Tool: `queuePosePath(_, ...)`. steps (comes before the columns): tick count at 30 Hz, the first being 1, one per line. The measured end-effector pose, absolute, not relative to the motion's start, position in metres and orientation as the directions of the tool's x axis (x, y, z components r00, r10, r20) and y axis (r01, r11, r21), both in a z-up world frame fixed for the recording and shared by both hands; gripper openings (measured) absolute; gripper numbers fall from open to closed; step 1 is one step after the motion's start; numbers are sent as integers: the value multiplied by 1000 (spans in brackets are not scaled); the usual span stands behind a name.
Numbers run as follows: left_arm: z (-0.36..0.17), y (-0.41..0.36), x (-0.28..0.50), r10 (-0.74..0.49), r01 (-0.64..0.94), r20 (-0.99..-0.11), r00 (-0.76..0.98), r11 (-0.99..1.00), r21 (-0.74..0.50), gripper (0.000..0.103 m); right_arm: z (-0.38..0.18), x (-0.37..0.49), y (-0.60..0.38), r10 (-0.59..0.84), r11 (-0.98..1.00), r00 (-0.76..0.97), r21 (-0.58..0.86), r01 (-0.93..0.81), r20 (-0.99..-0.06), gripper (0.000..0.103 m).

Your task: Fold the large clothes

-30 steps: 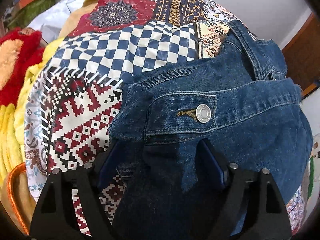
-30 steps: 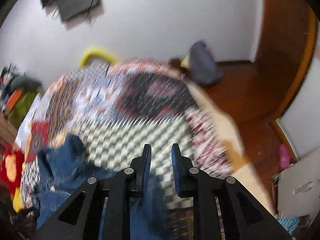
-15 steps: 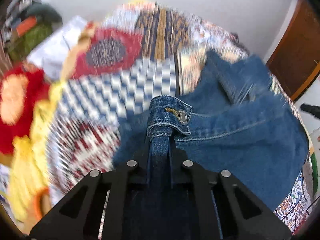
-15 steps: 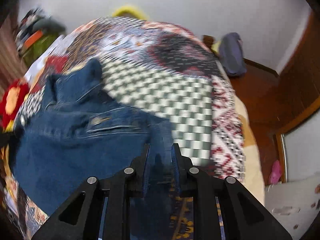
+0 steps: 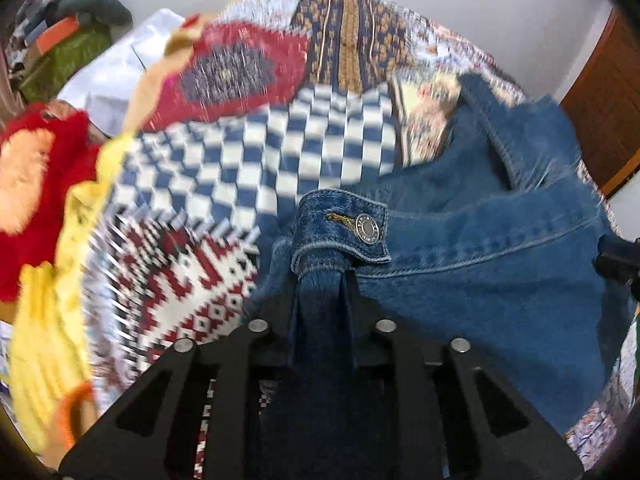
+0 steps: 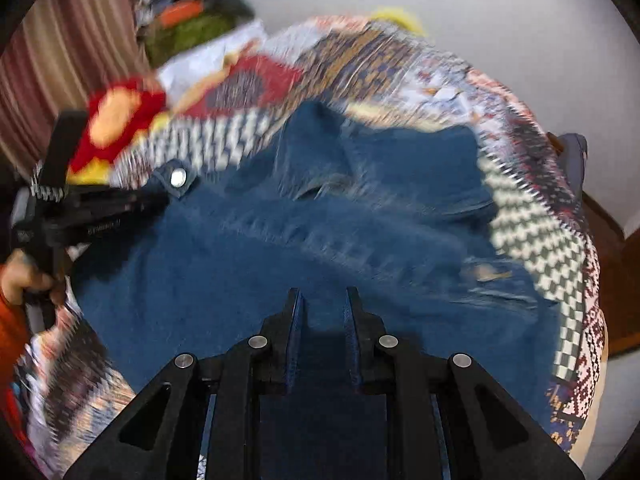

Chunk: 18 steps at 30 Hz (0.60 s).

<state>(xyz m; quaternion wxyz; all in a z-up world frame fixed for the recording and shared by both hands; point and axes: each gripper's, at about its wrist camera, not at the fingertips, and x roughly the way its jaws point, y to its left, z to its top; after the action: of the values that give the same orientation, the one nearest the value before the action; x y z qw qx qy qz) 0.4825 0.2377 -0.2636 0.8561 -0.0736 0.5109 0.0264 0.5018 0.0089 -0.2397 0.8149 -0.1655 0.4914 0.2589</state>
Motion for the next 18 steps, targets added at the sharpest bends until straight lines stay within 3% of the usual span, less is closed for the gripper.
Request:
queuePosePath(3, -266, 232, 480, -11, -100, -876, 482, 993, -67, 28, -259, 493, 12, 225, 801, 418, -77, -594, -880, 16)
queuePosePath(4, -264, 228, 478, -5, -78, -875, 484, 996, -49, 30, -258, 490, 10, 232, 804, 429, -76, -589, -873, 22)
queuePosePath(6, -261, 219, 474, 27, -47, -876, 481, 999, 5, 37, -257, 488, -1, 169, 831, 471, -132, -541, -866, 68)
queuePosePath(7, -258, 215, 471, 47, -31, -878, 475, 999, 37, 47, -256, 490, -9, 88, 851, 523, -209, -482, -848, 103)
queuePosePath(8, -254, 212, 468, 68, -26, -877, 476, 998, 64, 58, -257, 492, -17, 41, 858, 560, -258, -443, -827, 103)
queuePosePath(9, -248, 209, 463, 87, -26, -869, 486, 996, 85, 62, -261, 494, -26, 23, 858, 556, -270, -438, -831, 103)
queuePosePath(11, -232, 205, 454, 92, -17, -849, 521, 995, 97, 71, -269, 498, -51, 69, 877, 490, -181, -445, -869, 103)
queuePosePath(18, -183, 178, 430, 51, -12, -781, 622, 998, 55, 92, -256, 487, -114, 138, 936, 450, -32, -351, -882, 102)
